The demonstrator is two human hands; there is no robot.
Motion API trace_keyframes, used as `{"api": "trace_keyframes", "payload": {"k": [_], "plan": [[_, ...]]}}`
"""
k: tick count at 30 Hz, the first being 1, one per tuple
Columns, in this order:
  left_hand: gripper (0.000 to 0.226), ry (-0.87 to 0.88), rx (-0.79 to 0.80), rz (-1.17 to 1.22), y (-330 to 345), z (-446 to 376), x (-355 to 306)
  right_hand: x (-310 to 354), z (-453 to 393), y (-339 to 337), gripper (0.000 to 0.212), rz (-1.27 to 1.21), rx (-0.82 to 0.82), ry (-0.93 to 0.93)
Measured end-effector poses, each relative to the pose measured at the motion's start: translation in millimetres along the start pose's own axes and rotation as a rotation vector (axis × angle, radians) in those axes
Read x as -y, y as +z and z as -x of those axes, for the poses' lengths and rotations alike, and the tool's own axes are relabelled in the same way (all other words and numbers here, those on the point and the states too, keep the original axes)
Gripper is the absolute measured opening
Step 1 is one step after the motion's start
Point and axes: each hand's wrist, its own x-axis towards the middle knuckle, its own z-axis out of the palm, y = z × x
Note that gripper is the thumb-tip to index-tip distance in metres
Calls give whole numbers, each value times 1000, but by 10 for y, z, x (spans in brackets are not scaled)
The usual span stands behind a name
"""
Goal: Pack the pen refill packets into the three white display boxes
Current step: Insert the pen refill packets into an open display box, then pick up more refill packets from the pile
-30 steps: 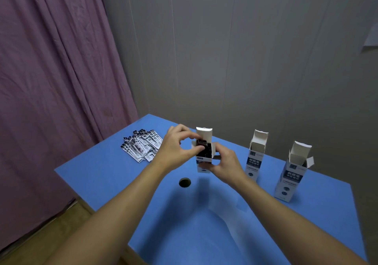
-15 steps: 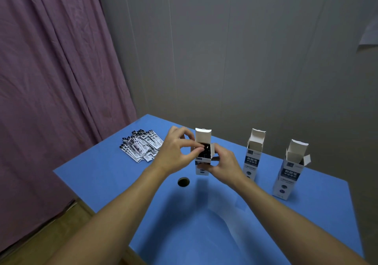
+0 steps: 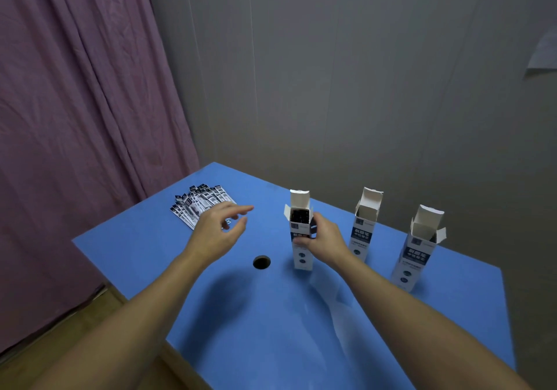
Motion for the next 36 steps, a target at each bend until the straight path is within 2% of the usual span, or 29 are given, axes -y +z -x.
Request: {"api": "trace_keyframes", "payload": {"k": [6, 8, 12, 14, 17, 20, 24, 30, 36], "plan": [[28, -116, -68, -117, -117, 226, 193, -142, -29, -12, 47, 12, 34, 107], [27, -153, -61, -162, -128, 307, 259, -105, -17, -27, 48, 100, 91, 165], [23, -243, -4, -256, -128, 501, 367, 9, 133, 64, 18, 560, 248, 344], [23, -304, 24, -301, -152, 601, 424, 38, 246, 194, 6, 630, 319, 365], [23, -386, 58, -356, -225, 738, 525, 124, 370, 364, 10, 615, 346, 304], [22, -499, 43, -433, -355, 838, 626, 314, 378, 476, 2, 639, 367, 167], [35, -606, 15, -530, -629, 860, 740, 617, 271, 697, 28, 686, 387, -4], [48, -650, 95, -653, -1085, 863, 935, 1151, 77, 1212, 36, 730, 381, -146], [56, -676, 147, -656, -1585, 936, 1412, 1700, -160, 1885, 40, 750, 406, -175]]}}
